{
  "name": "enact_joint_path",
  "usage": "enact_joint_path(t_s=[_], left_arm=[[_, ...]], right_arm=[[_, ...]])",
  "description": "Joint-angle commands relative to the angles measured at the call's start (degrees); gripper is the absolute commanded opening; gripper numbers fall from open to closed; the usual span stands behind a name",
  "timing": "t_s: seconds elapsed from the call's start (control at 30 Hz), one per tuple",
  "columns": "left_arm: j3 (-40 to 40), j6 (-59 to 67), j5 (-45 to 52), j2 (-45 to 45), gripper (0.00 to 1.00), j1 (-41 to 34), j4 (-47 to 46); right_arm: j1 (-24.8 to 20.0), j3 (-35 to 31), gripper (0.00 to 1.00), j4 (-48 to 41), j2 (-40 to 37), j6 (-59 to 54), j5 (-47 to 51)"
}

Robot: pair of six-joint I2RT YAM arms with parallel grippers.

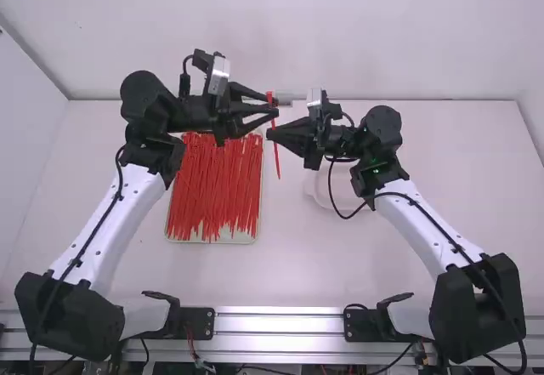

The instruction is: Fasten the cable tie

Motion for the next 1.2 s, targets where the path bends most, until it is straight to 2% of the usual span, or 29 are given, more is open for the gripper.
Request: enact_joint_path(t_s=[0.0,0.1,0.33,0.37,0.47,0.53,0.9,1.07,1.17], left_arm=[[1.4,0.7,-0.4,0.0,0.24,-0.2,0.2],[1.4,0.7,-0.6,0.0,0.26,-0.2,0.2],[1.4,0.3,-2.1,0.0,0.24,-0.2,0.3],[1.4,0.3,-2.1,0.0,0.22,-0.2,0.3],[1.4,0.3,-2.1,0.0,0.06,-0.2,0.2],[1.4,0.3,-2.1,0.0,0.02,-0.2,0.2],[1.4,0.2,-1.9,0.0,0.02,-0.2,0.0],[1.4,1.4,-2.1,0.0,0.02,-0.2,-1.0],[1.4,3.3,-2.7,0.0,0.02,0.2,-2.9]], right_arm=[[0.1,1.9,0.0,0.4,0.6,0.2,-0.1],[0.1,1.9,0.0,0.4,0.6,0.2,-0.1],[0.1,1.9,0.0,0.4,0.6,0.2,-0.1],[0.1,1.9,0.0,0.4,0.6,0.2,-0.1],[0.2,1.9,0.0,0.4,0.6,0.2,-0.1],[0.2,1.9,0.0,0.4,0.6,0.2,-0.1],[0.1,1.9,0.0,0.6,0.6,0.2,-0.3],[0.1,1.9,0.31,0.2,0.6,0.2,-0.3],[-0.1,1.9,0.7,-0.9,0.6,0.1,-0.3]])
